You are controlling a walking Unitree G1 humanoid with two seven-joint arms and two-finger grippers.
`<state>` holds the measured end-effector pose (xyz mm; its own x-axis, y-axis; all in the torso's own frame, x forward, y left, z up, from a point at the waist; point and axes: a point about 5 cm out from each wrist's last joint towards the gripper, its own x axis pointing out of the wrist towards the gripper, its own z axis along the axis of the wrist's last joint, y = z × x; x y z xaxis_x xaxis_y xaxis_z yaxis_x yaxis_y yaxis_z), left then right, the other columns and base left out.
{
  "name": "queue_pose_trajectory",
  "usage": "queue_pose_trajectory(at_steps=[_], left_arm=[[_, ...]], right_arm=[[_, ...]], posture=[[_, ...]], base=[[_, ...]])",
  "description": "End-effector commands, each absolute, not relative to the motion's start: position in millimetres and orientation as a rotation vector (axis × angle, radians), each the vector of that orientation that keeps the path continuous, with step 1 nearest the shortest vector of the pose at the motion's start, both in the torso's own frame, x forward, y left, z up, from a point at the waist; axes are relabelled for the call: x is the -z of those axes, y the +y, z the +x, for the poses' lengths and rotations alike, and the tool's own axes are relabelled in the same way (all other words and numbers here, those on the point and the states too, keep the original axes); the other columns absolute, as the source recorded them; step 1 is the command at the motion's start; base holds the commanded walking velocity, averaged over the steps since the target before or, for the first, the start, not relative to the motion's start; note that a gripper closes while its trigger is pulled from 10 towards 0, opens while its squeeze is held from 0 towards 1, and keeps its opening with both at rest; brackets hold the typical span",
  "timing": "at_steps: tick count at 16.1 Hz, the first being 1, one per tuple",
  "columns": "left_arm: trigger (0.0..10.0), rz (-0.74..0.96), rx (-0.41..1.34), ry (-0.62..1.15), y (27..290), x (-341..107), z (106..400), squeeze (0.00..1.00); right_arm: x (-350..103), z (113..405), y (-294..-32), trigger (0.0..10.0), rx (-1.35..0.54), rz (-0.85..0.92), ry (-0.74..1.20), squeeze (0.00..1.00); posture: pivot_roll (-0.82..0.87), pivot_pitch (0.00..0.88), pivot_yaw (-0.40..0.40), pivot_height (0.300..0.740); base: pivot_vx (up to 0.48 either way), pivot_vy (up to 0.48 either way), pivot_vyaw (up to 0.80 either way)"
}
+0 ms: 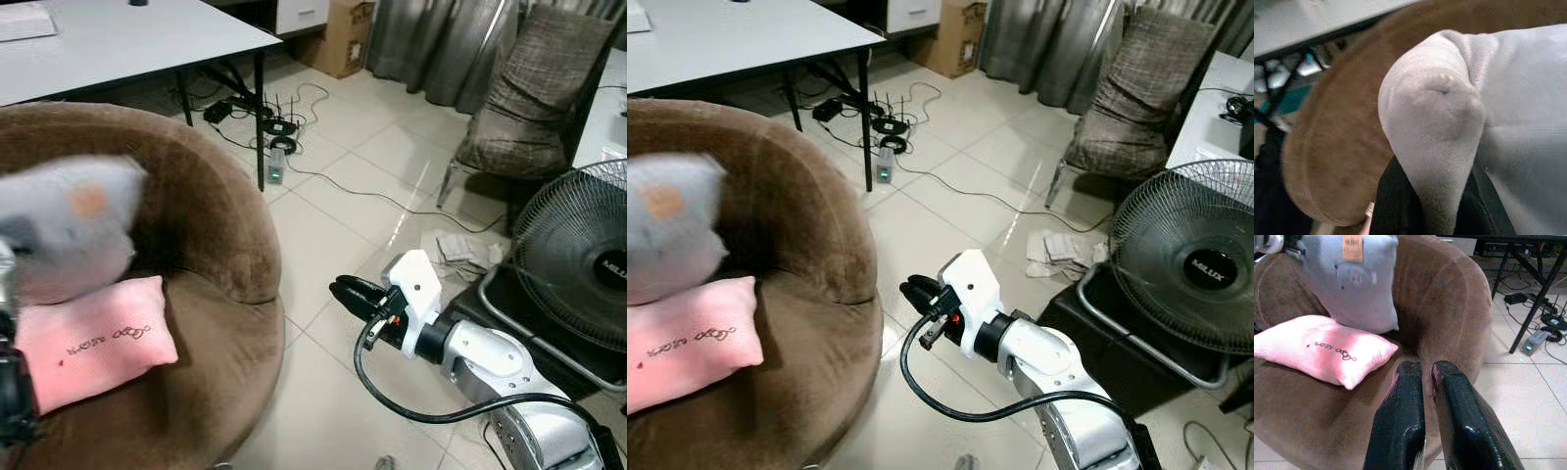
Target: Move the pillow to the sofa from floor
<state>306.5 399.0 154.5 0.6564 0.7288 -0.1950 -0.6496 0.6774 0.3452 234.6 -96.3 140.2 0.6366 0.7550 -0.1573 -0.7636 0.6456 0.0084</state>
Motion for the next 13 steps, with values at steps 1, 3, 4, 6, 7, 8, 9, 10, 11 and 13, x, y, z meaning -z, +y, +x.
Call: queue_pose_trajectory(at_steps=[1, 3, 4, 6, 7, 8, 9, 10, 11, 13], left_arm=[[10.0, 0.237, -0.735, 0.376, 393.2, -143.5, 306.7, 0.00], [10.0, 0.144, -0.657, 0.366, 386.6, -140.8, 311.5, 0.00], [10.0, 0.110, -0.623, 0.363, 384.6, -140.9, 313.3, 0.03], [10.0, 0.068, -0.615, 0.350, 385.0, -142.4, 313.7, 1.00], [10.0, 0.051, -0.613, 0.346, 386.2, -143.1, 313.2, 1.00], [10.0, 0.049, -0.611, 0.349, 386.6, -142.5, 312.5, 1.00], [10.0, 0.045, -0.602, 0.358, 386.9, -139.3, 310.6, 1.00], [10.0, 0.036, -0.595, 0.363, 386.8, -136.8, 309.4, 1.00], [10.0, 0.032, -0.590, 0.367, 386.7, -134.9, 308.4, 1.00], [10.0, 0.019, -0.572, 0.380, 386.2, -129.5, 305.8, 1.00]], right_arm=[[-139.5, 235.9, -98.9, 10.0, -0.862, -0.075, 0.150, 0.00], [-138.0, 235.2, -100.2, 10.0, -0.860, -0.088, 0.156, 0.00], [-137.9, 234.7, -99.8, 10.0, -0.862, -0.089, 0.157, 0.00], [-137.8, 234.3, -98.5, 10.0, -0.864, -0.090, 0.157, 0.00], [-137.7, 234.0, -97.7, 10.0, -0.866, -0.089, 0.157, 0.00], [-137.3, 233.4, -98.0, 10.0, -0.865, -0.089, 0.159, 0.00], [-136.7, 232.7, -98.3, 10.0, -0.866, -0.089, 0.161, 0.00], [-136.4, 232.8, -97.9, 10.0, -0.867, -0.090, 0.162, 0.00], [-136.3, 232.7, -97.9, 10.0, -0.868, -0.090, 0.162, 0.00], [-136.0, 232.9, -97.5, 10.0, -0.869, -0.092, 0.163, 0.00]], posture=[[-0.11, 0.000, -0.079, 0.740], [-0.11, 0.000, -0.076, 0.740], [-0.11, 0.000, -0.076, 0.740], [-0.12, 0.000, -0.071, 0.740], [-0.12, 0.000, -0.069, 0.740], [-0.12, 0.000, -0.069, 0.740], [-0.12, 0.000, -0.069, 0.740], [-0.12, 0.000, -0.068, 0.740], [-0.12, 0.000, -0.068, 0.740], [-0.11, 0.000, -0.066, 0.740]], base=[[0.000, 0.000, 0.00], [0.000, 0.000, 0.00], [0.000, 0.000, 0.00], [0.000, 0.000, 0.00], [0.000, 0.000, 0.00], [0.000, 0.000, 0.00], [0.000, 0.000, 0.00], [0.000, 0.000, 0.00], [0.000, 0.000, 0.00], [0.000, 0.000, 0.00]])
